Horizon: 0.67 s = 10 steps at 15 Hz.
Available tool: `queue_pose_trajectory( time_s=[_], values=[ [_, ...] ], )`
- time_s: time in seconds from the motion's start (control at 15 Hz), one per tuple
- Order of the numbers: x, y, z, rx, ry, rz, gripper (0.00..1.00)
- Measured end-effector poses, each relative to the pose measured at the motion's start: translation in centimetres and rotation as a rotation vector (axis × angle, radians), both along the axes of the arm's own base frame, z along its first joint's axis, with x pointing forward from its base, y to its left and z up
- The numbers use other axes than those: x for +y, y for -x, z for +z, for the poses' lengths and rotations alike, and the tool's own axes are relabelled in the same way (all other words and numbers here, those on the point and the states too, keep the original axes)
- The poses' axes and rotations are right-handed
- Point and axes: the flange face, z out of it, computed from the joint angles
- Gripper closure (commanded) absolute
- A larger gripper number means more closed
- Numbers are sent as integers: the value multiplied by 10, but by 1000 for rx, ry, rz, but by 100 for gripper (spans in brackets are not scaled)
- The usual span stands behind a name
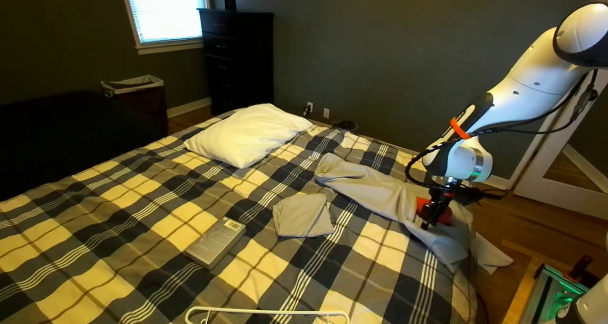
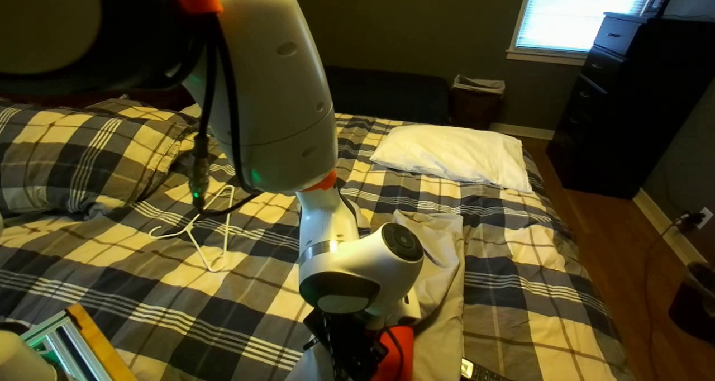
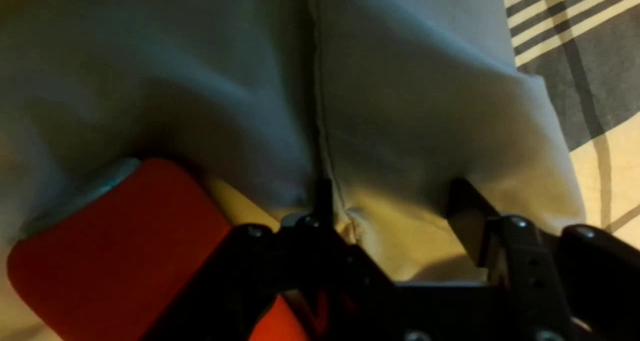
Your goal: Fold the pillow case from left to right.
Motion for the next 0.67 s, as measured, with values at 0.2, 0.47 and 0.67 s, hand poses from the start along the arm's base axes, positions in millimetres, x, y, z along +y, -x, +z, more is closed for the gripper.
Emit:
queue_pose_trajectory(
  time_s=[0.2, 0.47, 0.67],
  values=[
    [-11, 2, 2, -9, 4, -25, 27],
    [-24, 4, 6, -17, 4, -48, 33],
    [-26, 6, 6, -13, -5, -52, 34]
  ],
)
